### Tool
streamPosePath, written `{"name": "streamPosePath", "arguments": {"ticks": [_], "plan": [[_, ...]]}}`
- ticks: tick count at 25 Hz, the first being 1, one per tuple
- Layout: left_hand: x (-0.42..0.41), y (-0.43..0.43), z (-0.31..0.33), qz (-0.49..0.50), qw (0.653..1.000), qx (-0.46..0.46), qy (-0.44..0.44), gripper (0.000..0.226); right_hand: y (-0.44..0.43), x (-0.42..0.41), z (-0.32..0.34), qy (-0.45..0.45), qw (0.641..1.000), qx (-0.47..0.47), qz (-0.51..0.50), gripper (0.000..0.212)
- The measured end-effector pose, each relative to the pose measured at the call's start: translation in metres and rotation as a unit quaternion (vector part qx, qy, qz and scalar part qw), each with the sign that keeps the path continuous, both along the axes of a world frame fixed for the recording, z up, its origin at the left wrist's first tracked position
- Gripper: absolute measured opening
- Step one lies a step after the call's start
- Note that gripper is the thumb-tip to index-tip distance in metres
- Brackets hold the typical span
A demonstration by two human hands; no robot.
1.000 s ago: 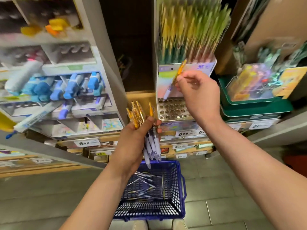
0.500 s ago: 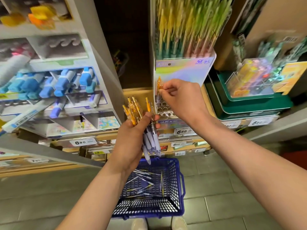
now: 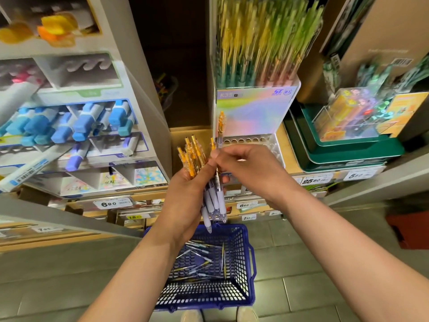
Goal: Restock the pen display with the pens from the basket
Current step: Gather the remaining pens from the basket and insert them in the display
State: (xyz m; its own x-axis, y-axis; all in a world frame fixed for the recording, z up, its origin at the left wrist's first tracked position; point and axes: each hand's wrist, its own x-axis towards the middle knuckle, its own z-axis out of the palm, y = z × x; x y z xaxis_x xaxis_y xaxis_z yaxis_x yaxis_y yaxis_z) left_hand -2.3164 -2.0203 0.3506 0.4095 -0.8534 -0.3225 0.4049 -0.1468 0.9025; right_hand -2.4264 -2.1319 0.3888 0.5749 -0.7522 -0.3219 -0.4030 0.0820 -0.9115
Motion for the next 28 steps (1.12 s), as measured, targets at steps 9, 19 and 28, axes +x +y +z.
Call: {"name": "streamPosePath", "arguments": {"ticks": [9,19,28], "plan": [[0.001,-0.004,-0.006,0.040,0.996,0.028,0.070,0.022,-0.035,-0.013,0.019,-0.184,0.974,0.040,-0.123,0.009],[0.000,-0.006,-0.005,0.026,0.996,0.015,0.081,0.022,-0.042,0.005,0.015,-0.087,0.950,-0.259,-0.154,0.011],[0.002,-0.006,-0.004,0.014,0.997,0.007,0.075,0.024,-0.038,0.015,-0.014,0.012,0.938,-0.337,-0.085,0.012]]}}
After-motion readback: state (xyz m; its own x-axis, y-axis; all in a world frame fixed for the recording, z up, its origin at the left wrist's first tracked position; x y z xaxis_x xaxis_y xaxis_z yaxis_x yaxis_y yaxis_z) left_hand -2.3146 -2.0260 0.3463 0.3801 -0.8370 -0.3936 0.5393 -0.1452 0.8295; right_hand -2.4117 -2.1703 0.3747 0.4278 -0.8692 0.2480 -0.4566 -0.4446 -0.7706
